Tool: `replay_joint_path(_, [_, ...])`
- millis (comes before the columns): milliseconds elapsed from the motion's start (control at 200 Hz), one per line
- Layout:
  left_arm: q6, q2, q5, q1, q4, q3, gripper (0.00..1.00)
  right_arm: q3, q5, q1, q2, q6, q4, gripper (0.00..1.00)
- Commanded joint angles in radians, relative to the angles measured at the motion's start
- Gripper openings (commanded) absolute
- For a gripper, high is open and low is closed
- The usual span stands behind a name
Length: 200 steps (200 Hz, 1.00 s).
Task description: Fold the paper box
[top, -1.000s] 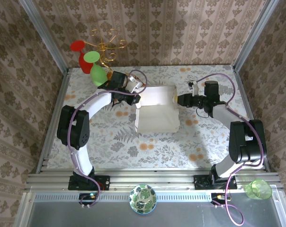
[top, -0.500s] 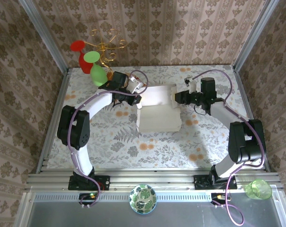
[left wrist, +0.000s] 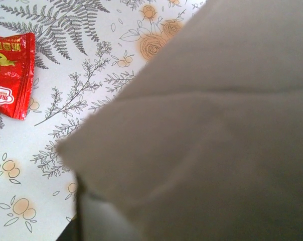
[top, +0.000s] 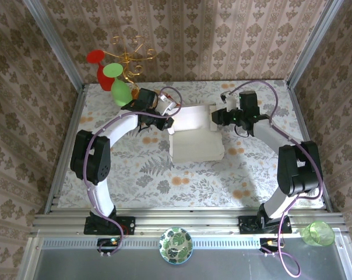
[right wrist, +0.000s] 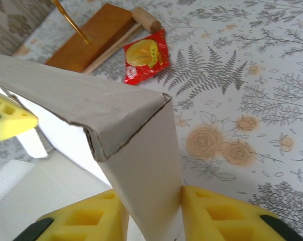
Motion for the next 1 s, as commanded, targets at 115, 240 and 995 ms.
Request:
replay_joint_path(115, [0.029,-0.002,0.030,-0.006,-0.012,0.030,0.00,0.082,0.241,0.087,0.028,-0.072,-0.111,0.24])
replay_joint_path(240, [0.012,0.007,0.022,-0.006,-0.017,0.042,0.00,0.099,0.367,0.139,0.036,-0.096,-0.142,0.13])
replay_joint_path(995, [-0.092,0.085,-0.008,-0.085,-0.108,0.139,0.00,0.260,0.673,0.209,0.145,0.108,-0.422,0.00])
